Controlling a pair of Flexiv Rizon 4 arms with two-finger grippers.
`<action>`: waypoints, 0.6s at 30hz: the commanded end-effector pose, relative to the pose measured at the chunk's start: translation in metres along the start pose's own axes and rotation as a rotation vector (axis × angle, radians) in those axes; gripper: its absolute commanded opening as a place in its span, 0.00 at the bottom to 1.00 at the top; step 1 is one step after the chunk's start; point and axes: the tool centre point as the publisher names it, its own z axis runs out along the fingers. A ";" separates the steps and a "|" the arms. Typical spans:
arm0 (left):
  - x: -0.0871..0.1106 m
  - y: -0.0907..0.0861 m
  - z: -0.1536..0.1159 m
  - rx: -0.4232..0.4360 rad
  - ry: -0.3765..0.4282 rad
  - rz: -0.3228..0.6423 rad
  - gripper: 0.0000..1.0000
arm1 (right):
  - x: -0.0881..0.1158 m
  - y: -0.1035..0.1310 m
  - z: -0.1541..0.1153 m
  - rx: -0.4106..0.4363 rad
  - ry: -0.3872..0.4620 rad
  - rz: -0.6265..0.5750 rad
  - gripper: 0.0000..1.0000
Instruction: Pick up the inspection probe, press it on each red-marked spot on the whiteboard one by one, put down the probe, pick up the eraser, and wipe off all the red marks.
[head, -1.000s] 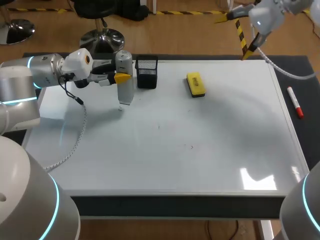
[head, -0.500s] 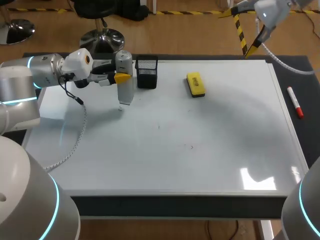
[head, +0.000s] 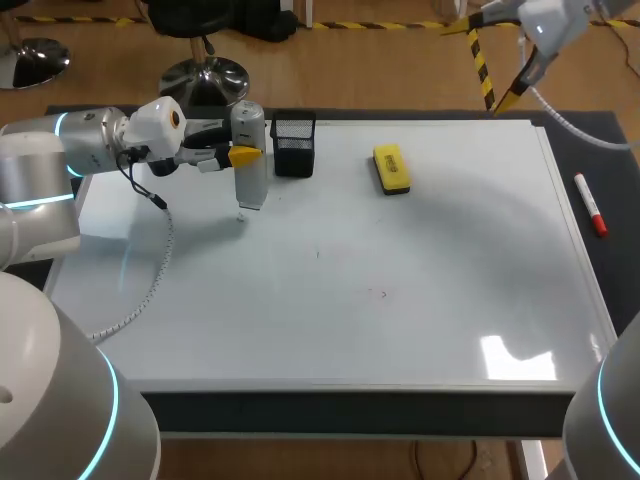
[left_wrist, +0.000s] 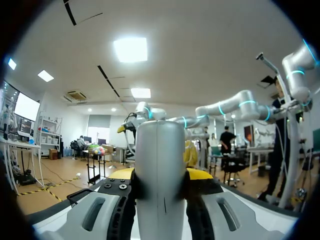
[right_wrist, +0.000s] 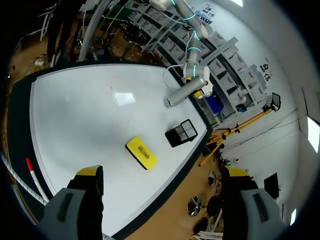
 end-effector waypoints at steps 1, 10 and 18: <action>0.000 -0.001 0.001 0.000 -0.001 0.002 0.00 | 0.000 -0.001 -0.001 0.000 0.005 -0.002 1.00; 0.000 -0.001 0.001 0.000 -0.001 0.002 0.00 | 0.000 -0.001 -0.001 0.000 0.005 -0.002 1.00; 0.000 -0.001 0.001 0.003 -0.009 0.001 0.00 | 0.000 -0.001 -0.001 0.000 0.005 -0.002 1.00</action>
